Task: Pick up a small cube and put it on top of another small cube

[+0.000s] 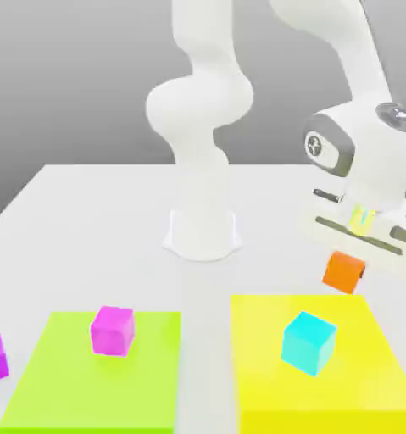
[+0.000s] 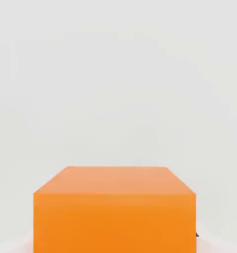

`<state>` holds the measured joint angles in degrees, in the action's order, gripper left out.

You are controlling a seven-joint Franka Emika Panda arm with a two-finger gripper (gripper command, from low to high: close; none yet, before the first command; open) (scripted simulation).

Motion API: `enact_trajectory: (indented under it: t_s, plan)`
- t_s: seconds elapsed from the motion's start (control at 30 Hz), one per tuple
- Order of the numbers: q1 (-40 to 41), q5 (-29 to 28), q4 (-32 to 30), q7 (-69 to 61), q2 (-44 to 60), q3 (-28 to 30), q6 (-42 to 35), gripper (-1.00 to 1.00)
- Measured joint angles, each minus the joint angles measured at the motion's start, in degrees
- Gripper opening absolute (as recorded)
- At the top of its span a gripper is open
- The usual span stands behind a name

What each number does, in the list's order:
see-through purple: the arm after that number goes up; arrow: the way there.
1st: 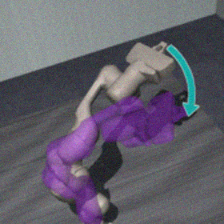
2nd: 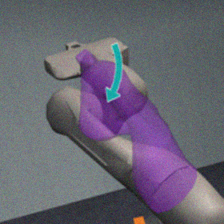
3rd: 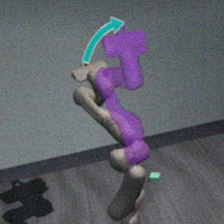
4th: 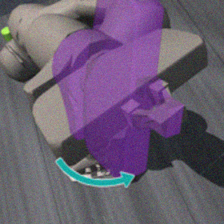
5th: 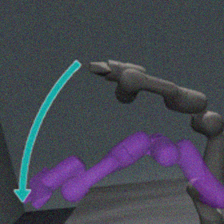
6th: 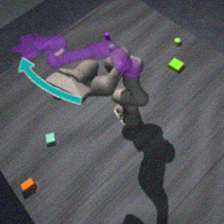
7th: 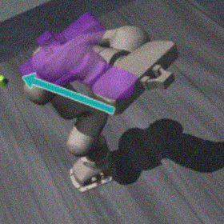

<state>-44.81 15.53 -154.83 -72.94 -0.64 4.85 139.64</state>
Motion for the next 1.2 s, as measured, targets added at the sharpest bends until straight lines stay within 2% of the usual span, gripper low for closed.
enact_trajectory:
  t_s: [0.07,0.13,0.27,0.6,0.97,1.07,1.2]
  plan:
    - [2.86,2.58,1.7,-3.18,-0.12,0.85,-4.16,-1.0]
    - [3.14,1.6,2.46,-3.91,-0.99,2.16,-5.63,-1.0]
    - [10.54,-3.63,3.05,-3.15,-3.58,6.27,-5.93,-1.0]
    - [23.33,-15.95,4.07,-1.88,-10.39,15.37,-5.69,-1.0]
    - [35.44,-25.49,2.76,-2.22,-14.86,23.78,-1.58,-1.0]
    - [36.24,-26.45,1.37,-2.83,-14.15,24.7,0.5,-1.0]
    - [34.53,-22.58,-0.1,-5.89,-7.92,25.77,7.43,-1.0]
